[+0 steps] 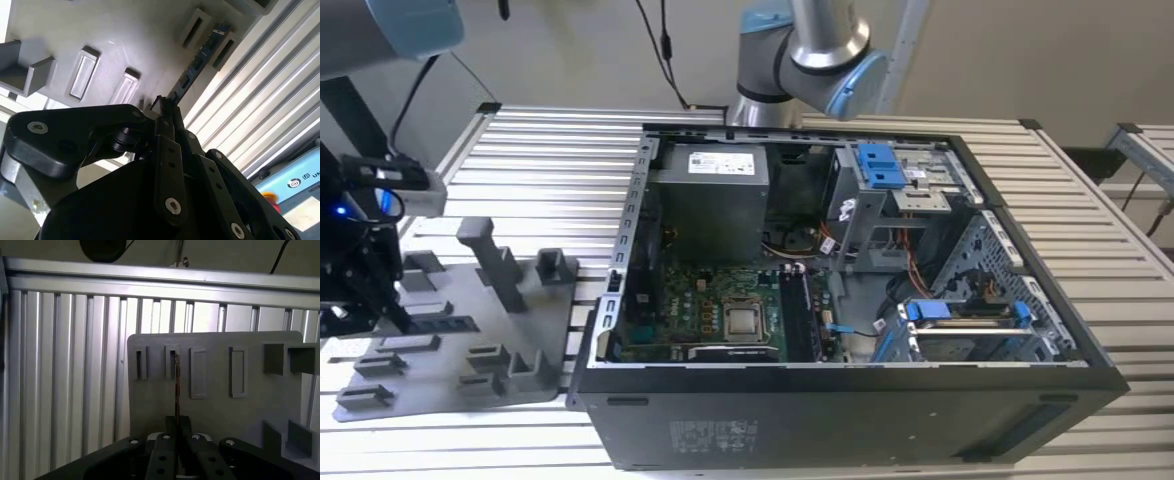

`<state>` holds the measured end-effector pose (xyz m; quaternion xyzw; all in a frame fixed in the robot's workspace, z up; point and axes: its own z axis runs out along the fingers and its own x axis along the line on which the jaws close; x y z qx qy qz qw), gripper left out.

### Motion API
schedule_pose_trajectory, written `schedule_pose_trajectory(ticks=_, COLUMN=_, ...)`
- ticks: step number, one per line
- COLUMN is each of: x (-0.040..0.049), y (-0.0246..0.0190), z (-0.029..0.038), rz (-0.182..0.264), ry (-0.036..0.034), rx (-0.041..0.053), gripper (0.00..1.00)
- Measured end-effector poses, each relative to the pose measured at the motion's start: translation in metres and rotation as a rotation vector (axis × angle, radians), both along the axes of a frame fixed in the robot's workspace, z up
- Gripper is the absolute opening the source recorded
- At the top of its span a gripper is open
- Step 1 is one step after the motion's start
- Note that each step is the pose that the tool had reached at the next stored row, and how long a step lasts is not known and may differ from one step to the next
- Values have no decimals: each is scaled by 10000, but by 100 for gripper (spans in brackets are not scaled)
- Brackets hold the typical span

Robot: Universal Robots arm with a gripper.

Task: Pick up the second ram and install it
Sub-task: 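Pick up the second ram and move it above second insertion slot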

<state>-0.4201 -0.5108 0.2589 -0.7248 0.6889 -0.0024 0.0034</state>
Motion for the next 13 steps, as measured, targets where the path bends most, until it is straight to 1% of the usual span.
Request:
schedule_pose_trajectory(ticks=4, x=6, y=0, z=25, rz=-5, ry=14, rx=41, gripper=14)
schedule_pose_trajectory(ticks=9, x=7, y=0, z=82, rz=-51, ry=16, rx=50, gripper=14)
schedule_pose_trajectory(ticks=13, x=7, y=0, z=106, rz=-248, ry=15, rx=86, gripper=14)
